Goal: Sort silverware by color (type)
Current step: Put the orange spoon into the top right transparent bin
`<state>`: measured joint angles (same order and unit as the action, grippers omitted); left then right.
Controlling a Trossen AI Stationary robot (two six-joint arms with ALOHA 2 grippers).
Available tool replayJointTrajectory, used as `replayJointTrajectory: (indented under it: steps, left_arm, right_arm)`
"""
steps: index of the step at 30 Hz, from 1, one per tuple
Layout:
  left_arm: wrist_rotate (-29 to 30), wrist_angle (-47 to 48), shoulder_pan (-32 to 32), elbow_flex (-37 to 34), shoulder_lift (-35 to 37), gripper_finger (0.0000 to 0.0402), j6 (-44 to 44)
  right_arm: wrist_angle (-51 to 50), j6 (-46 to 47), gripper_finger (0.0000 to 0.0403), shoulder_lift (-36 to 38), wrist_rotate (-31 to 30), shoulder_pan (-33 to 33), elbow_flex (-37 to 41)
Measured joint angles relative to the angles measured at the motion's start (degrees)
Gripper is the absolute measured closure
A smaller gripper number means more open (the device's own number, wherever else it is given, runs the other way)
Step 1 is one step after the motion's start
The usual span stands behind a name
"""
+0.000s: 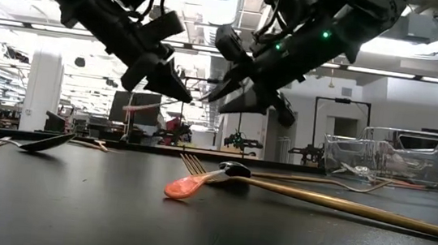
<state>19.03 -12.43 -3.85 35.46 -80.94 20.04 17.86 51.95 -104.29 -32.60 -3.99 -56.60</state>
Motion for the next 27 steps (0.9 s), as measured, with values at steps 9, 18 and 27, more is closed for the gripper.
replayJointTrajectory:
  steps: [9,18,27]
  left_arm:
    - [4.5,1.6,2.7,0.0,0.0,0.0400,2.9]
    - [5.3,3.6,2.7,0.0,0.0,0.0400,2.8]
    - [-4.5,3.8,2.7,0.0,0.0,0.0401,1.4]
  right_arm:
    - [4.9,-3.9,0.0251,0.1,4.2,0.0,0.0]
    - [4.8,-5.9,0.0251,0.1,5.7,-0.1,0.0]
    - [5.0,-8.9,0.0251,0.1,6.7,1.0,0.0]
